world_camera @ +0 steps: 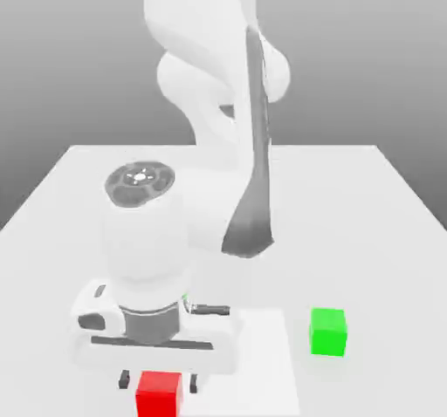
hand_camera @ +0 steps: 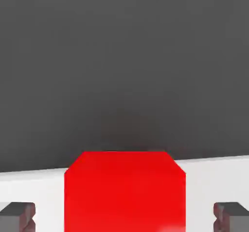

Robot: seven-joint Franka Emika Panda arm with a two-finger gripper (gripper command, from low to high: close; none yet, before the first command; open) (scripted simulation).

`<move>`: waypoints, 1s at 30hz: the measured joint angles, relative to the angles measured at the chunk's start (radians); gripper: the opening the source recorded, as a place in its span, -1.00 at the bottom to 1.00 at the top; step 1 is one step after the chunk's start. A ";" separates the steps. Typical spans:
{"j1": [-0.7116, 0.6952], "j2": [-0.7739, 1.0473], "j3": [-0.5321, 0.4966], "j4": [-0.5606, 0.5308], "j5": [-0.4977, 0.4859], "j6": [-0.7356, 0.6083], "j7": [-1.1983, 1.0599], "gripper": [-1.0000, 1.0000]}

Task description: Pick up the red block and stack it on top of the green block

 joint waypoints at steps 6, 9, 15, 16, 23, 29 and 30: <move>0.002 -0.020 -0.004 -0.003 -0.009 -0.017 0.007 -1.00; 0.016 -0.118 -0.024 -0.020 -0.042 -0.098 0.031 -1.00; 0.109 -0.284 0.097 -0.150 -0.099 -0.135 -0.167 -1.00; 0.132 -0.308 0.119 -0.174 -0.103 -0.135 -0.208 -1.00; 0.378 -0.417 0.204 -0.331 -0.126 -0.084 -0.507 -1.00; 0.380 -0.290 0.182 -0.335 -0.157 0.048 -0.504 1.00; 0.380 -0.290 0.182 -0.335 -0.157 0.048 -0.504 1.00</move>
